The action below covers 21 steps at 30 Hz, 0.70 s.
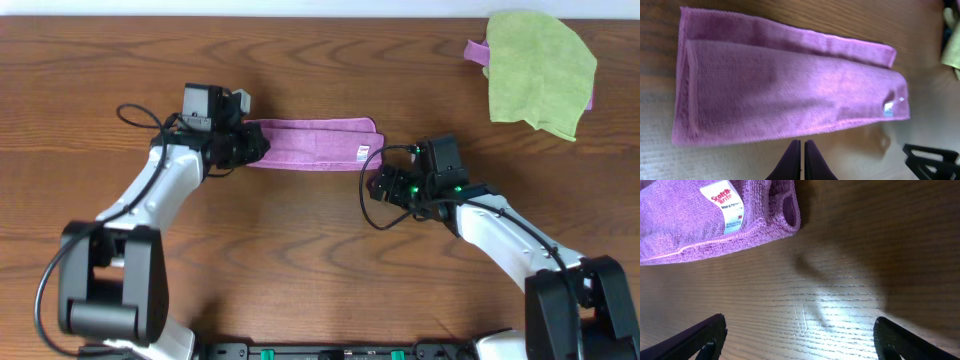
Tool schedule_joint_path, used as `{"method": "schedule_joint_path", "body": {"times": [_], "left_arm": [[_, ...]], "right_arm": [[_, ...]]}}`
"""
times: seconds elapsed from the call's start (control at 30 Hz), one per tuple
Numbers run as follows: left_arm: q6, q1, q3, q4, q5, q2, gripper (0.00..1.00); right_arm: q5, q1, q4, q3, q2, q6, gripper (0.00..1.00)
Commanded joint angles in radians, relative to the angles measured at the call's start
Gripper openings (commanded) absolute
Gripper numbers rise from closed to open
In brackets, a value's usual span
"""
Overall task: Fold the cloth
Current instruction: 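Grasp the folded strip's left end with the left gripper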
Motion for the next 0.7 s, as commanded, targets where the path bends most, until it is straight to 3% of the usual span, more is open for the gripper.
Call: {"method": "schedule_joint_path", "body": {"times": [0.0, 0.27, 0.47, 0.67], "left_arm": [[0.000, -0.004, 0.054, -0.018, -0.018, 0.064, 0.06], [0.008, -0.004, 0.064, -0.037, -0.044, 0.145, 0.06], [0.031, -0.005, 0.064, -0.062, -0.186, 0.150, 0.06], [0.038, -0.005, 0.064, -0.052, -0.188, 0.172, 0.06]], "right_arm": [[-0.004, -0.006, 0.006, -0.001, 0.002, 0.010, 0.93], [-0.004, -0.006, 0.007, -0.001, 0.002, 0.010, 0.93], [-0.034, -0.006, 0.006, -0.001, 0.002, 0.010, 0.95], [-0.068, -0.006, 0.016, -0.001, 0.002, 0.011, 0.96]]}}
